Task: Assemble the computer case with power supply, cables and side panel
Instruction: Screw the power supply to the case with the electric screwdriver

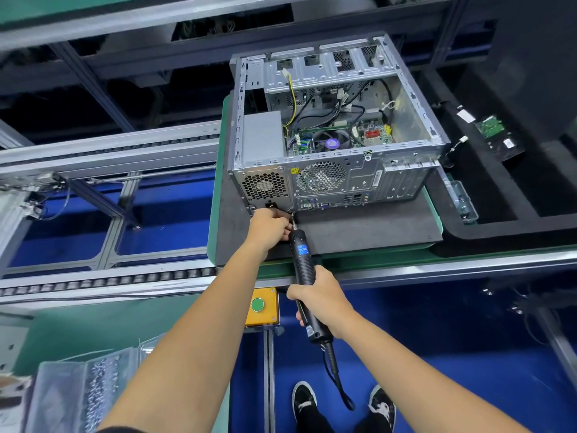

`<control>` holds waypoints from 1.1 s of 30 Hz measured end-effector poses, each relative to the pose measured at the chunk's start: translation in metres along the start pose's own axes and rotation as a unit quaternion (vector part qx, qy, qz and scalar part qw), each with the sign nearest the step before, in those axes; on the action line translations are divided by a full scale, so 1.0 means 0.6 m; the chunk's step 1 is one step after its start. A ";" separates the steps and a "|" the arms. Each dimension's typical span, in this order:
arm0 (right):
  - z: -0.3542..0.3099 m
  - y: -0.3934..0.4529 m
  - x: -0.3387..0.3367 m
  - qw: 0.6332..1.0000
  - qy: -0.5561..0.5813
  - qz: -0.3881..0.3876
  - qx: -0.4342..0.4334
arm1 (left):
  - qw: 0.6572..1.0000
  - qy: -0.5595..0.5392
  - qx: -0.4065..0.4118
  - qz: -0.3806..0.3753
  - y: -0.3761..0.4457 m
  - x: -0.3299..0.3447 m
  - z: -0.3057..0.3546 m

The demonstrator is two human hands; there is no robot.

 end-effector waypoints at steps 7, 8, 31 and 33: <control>-0.006 0.005 -0.003 1.000 -0.012 -0.007 -0.002 | 0.999 -0.027 -0.009 0.021 -0.001 0.002 -0.003; -0.007 0.006 -0.005 1.000 -0.015 -0.010 -0.003 | 0.999 -0.031 -0.010 0.022 -0.001 0.002 -0.003; -0.009 0.021 -0.027 0.995 -0.091 -0.013 -0.042 | 0.993 -0.005 -0.009 0.120 -0.014 0.020 0.003; -0.009 0.022 -0.028 0.993 -0.103 -0.013 -0.051 | 0.992 -0.008 -0.020 0.120 -0.011 0.019 0.002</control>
Point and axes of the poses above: each hand's wrist, its own y-axis towards the middle knuckle, its own x-axis out of the palm, z = x × y, the point moved 1 cm from there along y, towards the middle knuckle, and after that the axes turned 11 degrees about z, right-handed, at the moved point
